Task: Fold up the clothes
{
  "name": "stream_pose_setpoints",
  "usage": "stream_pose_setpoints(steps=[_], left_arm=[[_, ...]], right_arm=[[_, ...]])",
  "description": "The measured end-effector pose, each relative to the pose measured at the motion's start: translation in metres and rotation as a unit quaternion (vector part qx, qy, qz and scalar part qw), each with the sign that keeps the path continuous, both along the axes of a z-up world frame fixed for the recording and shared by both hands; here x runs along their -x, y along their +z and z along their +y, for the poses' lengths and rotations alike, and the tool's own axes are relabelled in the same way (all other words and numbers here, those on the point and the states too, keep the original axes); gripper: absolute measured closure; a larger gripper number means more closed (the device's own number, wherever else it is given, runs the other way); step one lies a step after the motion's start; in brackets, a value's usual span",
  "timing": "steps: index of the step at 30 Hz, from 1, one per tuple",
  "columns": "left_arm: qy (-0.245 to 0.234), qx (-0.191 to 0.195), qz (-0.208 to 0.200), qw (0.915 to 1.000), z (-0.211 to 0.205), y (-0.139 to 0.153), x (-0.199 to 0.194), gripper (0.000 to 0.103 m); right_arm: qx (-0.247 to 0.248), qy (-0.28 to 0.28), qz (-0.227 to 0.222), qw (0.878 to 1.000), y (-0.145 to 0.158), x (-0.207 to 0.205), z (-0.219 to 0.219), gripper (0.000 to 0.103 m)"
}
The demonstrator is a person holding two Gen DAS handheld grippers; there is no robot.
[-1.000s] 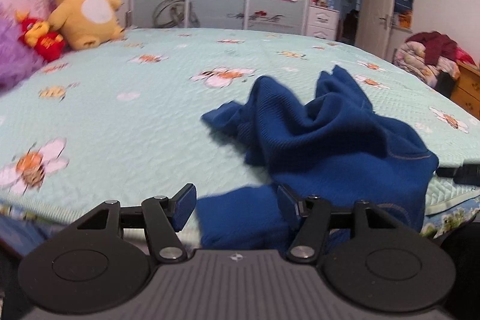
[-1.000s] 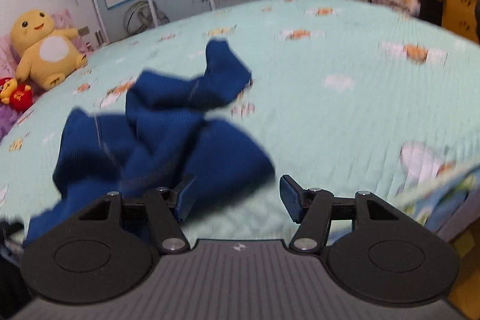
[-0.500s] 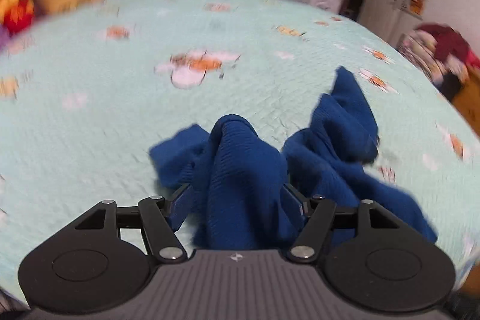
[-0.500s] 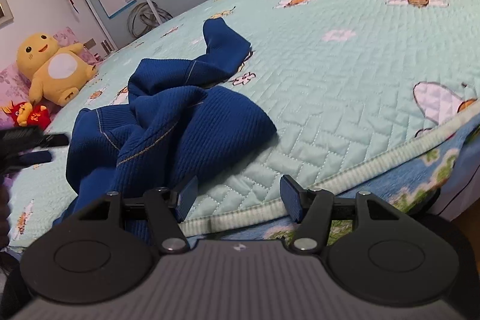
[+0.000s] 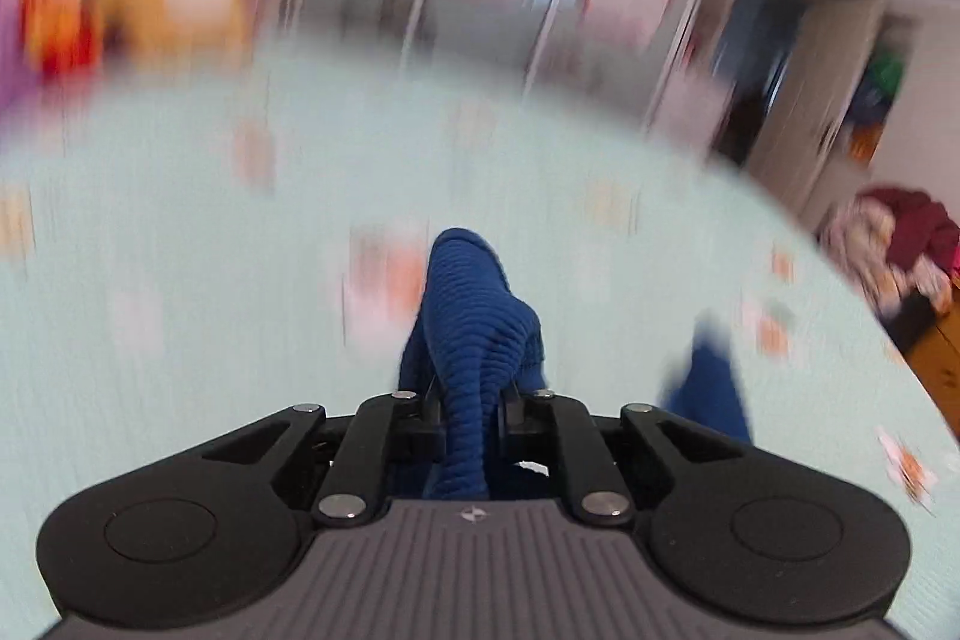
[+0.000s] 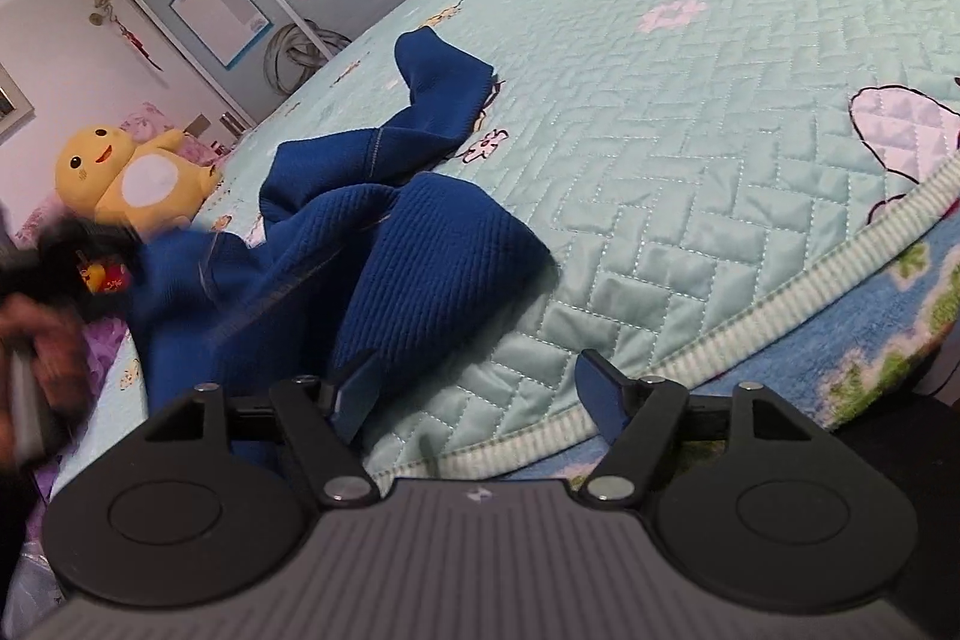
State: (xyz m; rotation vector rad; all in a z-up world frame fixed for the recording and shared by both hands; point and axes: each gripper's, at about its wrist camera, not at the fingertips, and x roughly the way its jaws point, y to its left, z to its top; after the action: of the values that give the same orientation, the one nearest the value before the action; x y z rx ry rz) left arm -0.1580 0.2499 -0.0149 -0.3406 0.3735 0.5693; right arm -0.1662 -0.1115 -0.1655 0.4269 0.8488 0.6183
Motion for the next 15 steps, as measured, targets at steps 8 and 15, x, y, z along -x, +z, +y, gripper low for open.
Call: stream_pose_setpoints(steps=[8,15], left_arm=[[0.08,-0.129,-0.109,0.9825,0.026,0.127,0.006,0.022],[0.064,0.029,0.069,0.9951,0.029,-0.06,0.048,0.04]], right_arm=[[0.007,-0.006,-0.025,1.0,0.006,-0.002,0.01,0.029],[0.018,-0.001,-0.031,0.999,0.006,0.0,0.016,0.029]])
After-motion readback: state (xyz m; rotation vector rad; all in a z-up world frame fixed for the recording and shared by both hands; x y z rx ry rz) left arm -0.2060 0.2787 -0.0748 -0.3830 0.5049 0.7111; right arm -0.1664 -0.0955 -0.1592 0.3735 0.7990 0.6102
